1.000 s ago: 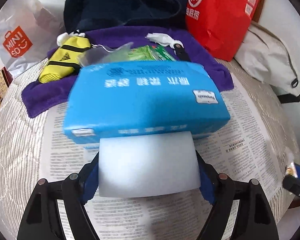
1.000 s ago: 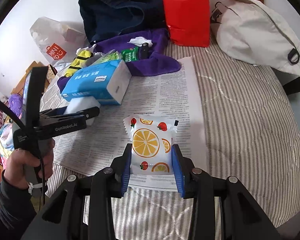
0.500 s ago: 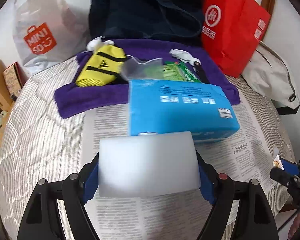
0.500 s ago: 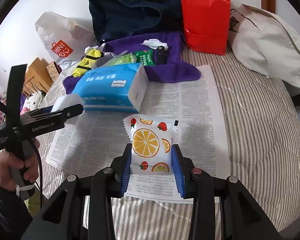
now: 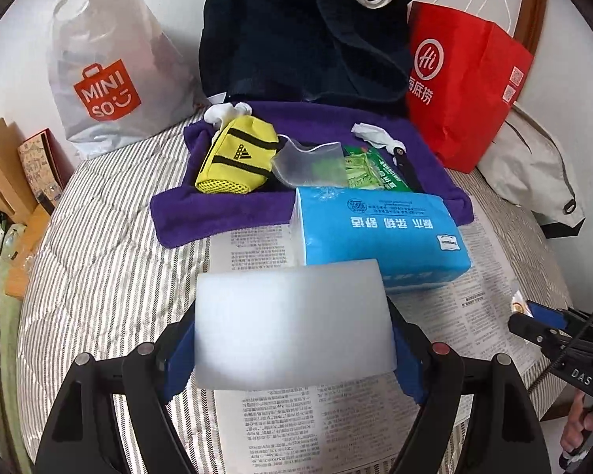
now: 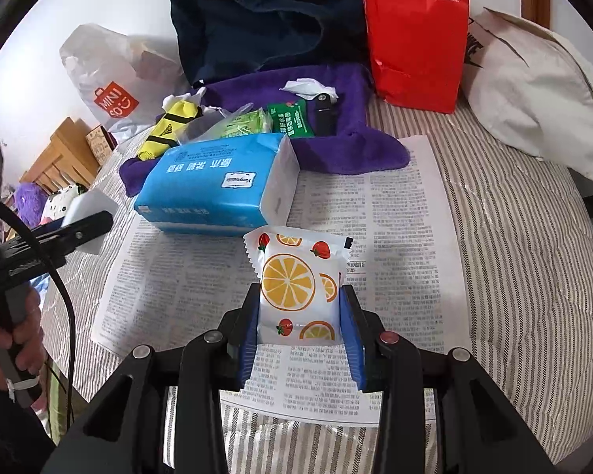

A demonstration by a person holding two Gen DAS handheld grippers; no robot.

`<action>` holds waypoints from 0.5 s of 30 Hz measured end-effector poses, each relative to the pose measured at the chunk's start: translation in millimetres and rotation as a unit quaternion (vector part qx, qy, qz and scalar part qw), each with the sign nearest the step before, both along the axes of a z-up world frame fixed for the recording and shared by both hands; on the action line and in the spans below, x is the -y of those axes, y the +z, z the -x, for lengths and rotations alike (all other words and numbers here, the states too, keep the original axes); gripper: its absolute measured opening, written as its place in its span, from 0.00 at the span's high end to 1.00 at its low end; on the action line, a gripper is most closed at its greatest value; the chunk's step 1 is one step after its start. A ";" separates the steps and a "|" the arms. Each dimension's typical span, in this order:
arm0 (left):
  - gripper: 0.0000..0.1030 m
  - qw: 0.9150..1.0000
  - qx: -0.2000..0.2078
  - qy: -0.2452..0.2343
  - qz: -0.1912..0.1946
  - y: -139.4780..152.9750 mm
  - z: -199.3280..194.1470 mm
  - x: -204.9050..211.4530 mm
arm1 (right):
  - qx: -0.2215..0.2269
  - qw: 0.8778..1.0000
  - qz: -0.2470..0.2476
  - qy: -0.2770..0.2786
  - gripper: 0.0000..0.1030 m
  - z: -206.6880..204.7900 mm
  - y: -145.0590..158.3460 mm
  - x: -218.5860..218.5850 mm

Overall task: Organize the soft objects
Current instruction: 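Carry the fruit-print packet onto the towel and open the right gripper while the left carries the sponge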

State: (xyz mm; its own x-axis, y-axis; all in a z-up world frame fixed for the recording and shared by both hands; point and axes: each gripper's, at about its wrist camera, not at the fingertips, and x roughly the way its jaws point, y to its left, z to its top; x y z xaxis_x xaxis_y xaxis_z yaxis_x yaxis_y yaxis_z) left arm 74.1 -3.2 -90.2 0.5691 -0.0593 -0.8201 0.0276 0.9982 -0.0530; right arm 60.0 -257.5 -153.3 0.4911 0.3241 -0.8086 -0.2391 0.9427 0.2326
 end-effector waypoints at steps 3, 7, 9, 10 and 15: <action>0.21 1.000 0.001 -0.002 0.006 2.3 -1.2 -0.6 | -0.001 1.000 0.002 0.002 0.63 -2.9 -0.7 -2.0; 0.21 1.000 0.002 -0.003 0.004 4.5 -4.1 -0.2 | -0.003 1.000 0.004 0.004 0.63 -7.7 0.8 -4.5; 0.21 1.000 0.001 -0.002 -0.002 5.2 -7.7 -1.1 | 0.000 1.000 0.002 0.005 0.63 -10.2 3.7 -5.4; 0.21 1.000 0.000 0.000 -0.004 6.0 -9.5 -2.4 | 0.002 1.000 0.002 0.004 0.63 -11.9 5.5 -5.8; 0.21 1.000 0.010 0.011 -0.001 15.5 -16.9 -8.8 | 0.010 1.000 0.000 0.014 0.63 -24.5 19.1 -10.1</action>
State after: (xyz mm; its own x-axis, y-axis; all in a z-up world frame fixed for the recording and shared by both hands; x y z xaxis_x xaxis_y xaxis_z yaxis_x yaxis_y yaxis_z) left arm 91.0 5.5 -74.7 0.5863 -0.0451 -0.8088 0.0070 0.9987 -0.0506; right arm 84.5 -247.4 -134.2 0.4969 0.3381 -0.7993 -0.2707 0.9354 0.2274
